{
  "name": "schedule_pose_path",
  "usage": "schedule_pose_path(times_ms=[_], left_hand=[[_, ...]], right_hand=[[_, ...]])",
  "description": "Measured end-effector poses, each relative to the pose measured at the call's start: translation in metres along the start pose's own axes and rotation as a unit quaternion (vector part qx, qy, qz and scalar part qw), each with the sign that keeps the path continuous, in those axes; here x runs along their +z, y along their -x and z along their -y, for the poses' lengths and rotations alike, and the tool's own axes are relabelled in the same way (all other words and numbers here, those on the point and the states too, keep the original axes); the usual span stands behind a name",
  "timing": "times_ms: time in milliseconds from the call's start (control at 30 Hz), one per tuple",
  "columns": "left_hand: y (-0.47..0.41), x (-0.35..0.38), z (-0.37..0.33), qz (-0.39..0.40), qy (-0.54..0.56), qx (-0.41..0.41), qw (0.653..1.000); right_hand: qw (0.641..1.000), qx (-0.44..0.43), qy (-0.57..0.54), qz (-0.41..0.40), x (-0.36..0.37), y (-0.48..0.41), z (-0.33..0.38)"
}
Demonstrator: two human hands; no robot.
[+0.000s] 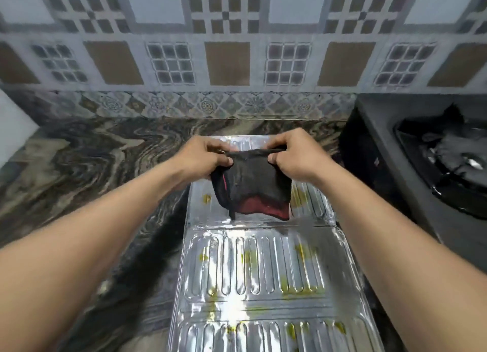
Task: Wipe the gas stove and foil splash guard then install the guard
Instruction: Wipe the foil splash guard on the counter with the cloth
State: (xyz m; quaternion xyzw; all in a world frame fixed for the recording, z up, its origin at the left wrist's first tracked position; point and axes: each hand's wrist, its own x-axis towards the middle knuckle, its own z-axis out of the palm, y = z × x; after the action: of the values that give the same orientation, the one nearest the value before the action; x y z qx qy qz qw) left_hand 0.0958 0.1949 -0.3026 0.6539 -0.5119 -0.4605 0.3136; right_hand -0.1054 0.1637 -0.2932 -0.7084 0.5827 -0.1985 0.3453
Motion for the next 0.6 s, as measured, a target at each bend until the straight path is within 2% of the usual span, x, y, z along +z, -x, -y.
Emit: schedule_pose_path(times_ms=[167,333,400,467,600], left_hand=[[-0.043,0.005,0.034,-0.008,-0.068,-0.004,0.998],[-0.076,0.008,0.044,-0.022,-0.097,-0.015,0.995],[-0.085,0.006,0.046,-0.031,-0.111,-0.015,0.993],[-0.093,0.003,0.05,-0.032,-0.17,0.0,0.985],[-0.103,-0.017,0.067,-0.04,-0.28,0.061,0.957]], right_hand=[[0.992,0.044,0.094,0.067,0.016,-0.038,-0.004],[0.977,0.054,0.187,0.087,0.021,-0.083,0.002],[0.977,0.035,0.194,0.087,0.029,-0.101,0.003],[0.975,0.01,0.205,0.083,0.04,-0.116,0.002],[0.976,-0.078,0.203,0.028,0.071,-0.13,-0.003]])
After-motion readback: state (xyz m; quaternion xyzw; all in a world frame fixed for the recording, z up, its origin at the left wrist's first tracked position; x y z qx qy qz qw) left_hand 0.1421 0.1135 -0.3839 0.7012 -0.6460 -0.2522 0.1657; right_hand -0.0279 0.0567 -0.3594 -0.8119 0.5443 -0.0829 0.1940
